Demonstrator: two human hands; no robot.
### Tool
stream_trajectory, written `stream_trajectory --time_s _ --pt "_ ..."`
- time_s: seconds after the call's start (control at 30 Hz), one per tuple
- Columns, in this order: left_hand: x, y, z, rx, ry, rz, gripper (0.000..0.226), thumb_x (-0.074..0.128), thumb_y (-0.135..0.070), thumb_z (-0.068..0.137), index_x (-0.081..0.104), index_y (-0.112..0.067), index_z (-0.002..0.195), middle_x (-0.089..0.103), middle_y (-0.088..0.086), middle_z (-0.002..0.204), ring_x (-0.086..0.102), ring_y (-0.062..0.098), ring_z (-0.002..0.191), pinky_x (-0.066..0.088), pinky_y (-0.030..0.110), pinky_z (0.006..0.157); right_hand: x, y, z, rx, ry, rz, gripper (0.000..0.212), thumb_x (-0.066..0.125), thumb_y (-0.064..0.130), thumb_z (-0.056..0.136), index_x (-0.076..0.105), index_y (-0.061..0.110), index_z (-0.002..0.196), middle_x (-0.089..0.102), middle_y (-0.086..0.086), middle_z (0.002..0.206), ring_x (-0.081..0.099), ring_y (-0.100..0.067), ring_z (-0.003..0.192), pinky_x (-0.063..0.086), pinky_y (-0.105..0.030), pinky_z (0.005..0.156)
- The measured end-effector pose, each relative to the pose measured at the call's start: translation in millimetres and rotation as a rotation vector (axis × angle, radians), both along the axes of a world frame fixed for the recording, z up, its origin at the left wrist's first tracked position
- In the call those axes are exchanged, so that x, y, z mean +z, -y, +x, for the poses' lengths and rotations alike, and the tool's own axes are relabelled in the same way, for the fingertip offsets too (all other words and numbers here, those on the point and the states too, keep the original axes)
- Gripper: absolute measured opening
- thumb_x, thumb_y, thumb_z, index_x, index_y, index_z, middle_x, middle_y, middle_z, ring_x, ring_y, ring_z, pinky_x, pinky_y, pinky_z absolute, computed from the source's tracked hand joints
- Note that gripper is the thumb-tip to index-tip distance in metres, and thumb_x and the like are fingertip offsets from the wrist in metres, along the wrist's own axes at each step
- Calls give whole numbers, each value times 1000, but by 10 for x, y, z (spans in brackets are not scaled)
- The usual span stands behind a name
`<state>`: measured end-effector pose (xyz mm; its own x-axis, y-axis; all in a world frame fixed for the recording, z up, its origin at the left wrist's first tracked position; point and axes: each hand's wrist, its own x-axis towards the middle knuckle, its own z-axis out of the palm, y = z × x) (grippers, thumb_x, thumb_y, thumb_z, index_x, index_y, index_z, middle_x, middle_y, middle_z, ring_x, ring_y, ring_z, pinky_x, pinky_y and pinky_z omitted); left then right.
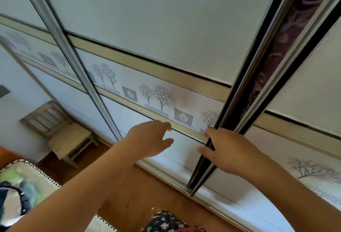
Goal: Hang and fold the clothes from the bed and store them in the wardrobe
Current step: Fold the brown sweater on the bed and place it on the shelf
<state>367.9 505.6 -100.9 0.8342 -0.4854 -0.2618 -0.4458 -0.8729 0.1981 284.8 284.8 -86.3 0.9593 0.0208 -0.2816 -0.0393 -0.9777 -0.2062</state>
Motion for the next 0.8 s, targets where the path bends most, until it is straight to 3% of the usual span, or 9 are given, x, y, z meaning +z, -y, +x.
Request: stream_trajectory --time_s 0.2,0.33,0.5,0.6,0.7,0.8 --pt "20 -242 567 -107 68 -40 42 47 -57 96 47 -39 135 58 -13 127 55 14 118 47 35 96 -3 -207 264 -166 91 -1 56 46 65 95 46 29 138 56 3 125 59 -18 104 53 -36 85" --pt "21 -499 1001 -219 78 -47 40 47 -55 96 49 -37 131 61 -9 123 57 18 117 50 39 96 -62 -415 466 -312 93 -26 57 50 64 94 47 30 140 60 2 125 59 -17 103 52 -33 83" --pt "115 -781 1398 -321 180 -123 48 49 -51 97 41 -37 143 56 -6 133 55 21 120 51 39 91 -151 -714 550 -495 117 -84 60 45 69 93 40 35 143 60 2 127 62 -19 107 54 -37 86" --pt "223 -866 1544 -360 241 -229 54 49 -49 97 33 -38 147 56 -3 129 57 22 111 53 36 82 -200 -893 530 -556 159 -148 67 48 68 92 26 40 149 48 -6 137 58 -28 117 56 -46 90" --pt "294 -903 1595 -380 321 -306 57 50 -47 97 26 -39 148 52 -3 132 54 23 113 56 44 80 -246 -1032 500 -656 308 -122 69 58 59 92 33 32 149 36 -13 139 56 -38 117 55 -49 92" --pt "368 -943 1630 -381 501 -441 65 59 -39 93 30 -35 151 49 -1 131 46 22 115 54 40 73 -277 -1083 494 -751 439 -66 69 62 48 93 32 30 152 23 -15 146 60 -43 110 55 -53 93"
